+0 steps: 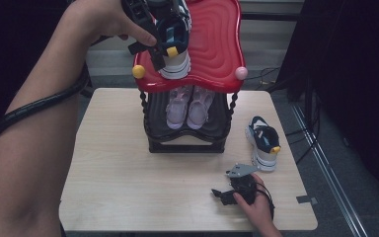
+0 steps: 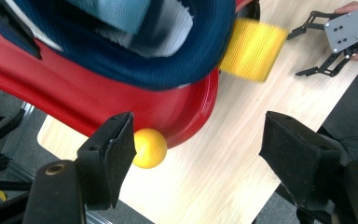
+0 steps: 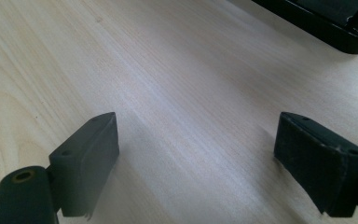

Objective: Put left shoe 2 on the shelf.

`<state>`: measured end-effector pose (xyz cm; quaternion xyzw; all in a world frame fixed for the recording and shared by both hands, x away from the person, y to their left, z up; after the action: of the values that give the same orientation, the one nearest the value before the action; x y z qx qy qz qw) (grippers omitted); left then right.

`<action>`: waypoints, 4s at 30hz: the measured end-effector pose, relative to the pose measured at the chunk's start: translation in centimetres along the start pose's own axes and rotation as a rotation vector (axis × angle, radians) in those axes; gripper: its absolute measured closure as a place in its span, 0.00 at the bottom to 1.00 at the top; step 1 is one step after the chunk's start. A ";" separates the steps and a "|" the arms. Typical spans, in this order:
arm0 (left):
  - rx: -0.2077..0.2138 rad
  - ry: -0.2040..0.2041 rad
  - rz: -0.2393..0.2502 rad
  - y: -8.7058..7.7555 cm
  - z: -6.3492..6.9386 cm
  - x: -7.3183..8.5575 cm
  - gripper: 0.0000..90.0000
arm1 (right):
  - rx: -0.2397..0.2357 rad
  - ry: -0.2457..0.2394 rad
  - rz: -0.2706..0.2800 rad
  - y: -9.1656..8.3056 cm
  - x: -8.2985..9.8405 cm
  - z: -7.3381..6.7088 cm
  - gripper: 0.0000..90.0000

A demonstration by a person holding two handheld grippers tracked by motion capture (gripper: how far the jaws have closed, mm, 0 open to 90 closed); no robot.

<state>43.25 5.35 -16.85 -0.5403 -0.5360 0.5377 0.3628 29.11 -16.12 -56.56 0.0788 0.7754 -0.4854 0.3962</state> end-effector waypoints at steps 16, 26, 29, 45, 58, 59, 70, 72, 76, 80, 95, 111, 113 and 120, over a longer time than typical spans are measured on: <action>0.020 -0.045 -0.006 1.2 0.4 2.8 0.29 | 0.001 -0.004 0.002 0.0 0.0 0.0 0.15; 0.030 -0.053 -0.035 1.8 0.6 4.7 0.29 | 0.000 -0.002 0.000 0.0 0.0 0.0 0.15; 0.038 -0.062 -0.035 2.1 0.8 5.2 0.29 | 0.000 0.001 0.000 0.0 0.0 0.0 0.15; 0.046 -0.085 -0.052 3.5 1.3 7.9 0.29 | 0.001 0.000 0.000 0.0 0.0 0.0 0.15; 0.054 -0.089 -0.048 5.0 2.4 9.5 0.29 | 0.001 -0.003 -0.001 0.0 0.0 0.0 0.15; 0.053 -0.095 -0.045 5.1 2.5 9.6 0.29 | 0.002 -0.001 -0.002 0.0 0.0 0.0 0.15; 0.063 -0.099 -0.034 6.8 3.5 10.2 0.28 | 0.001 -0.002 -0.003 0.0 0.0 0.0 0.15; 0.064 -0.102 -0.037 7.2 3.6 10.3 0.28 | 0.001 -0.003 -0.002 0.0 0.0 0.0 0.15; 0.069 -0.104 -0.041 7.9 4.0 10.6 0.28 | 0.001 0.001 -0.004 0.0 0.0 0.0 0.15; 0.077 -0.106 -0.038 8.6 4.4 11.0 0.28 | 0.001 -0.002 -0.003 0.0 0.0 0.0 0.15; 0.099 -0.099 -0.045 11.8 6.0 11.9 0.28 | 0.000 0.001 -0.001 0.0 0.0 0.0 0.15; 0.129 -0.088 -0.045 15.5 7.5 11.8 0.28 | 0.000 0.001 -0.001 0.0 0.0 0.0 0.15; 0.141 -0.088 -0.046 16.2 7.8 11.9 0.28 | 0.000 0.002 0.001 0.0 0.0 0.0 0.15; 0.184 -0.086 -0.070 18.6 8.5 12.6 0.29 | 0.000 -0.001 0.002 0.0 0.0 0.0 0.15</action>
<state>36.62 12.96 -38.67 -0.4619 -0.5181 0.5944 0.4061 29.12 -16.10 -56.55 0.0794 0.7753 -0.4849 0.3969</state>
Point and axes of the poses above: each handheld gripper's, and its own axes: y roughly forward along the jaws, x roughly out of its underside, z roughly to its right, the point moved 8 cm from there along y, roughly forward along the jaws, and after that the axes turned 15 degrees about y, right-handed, at the moved point
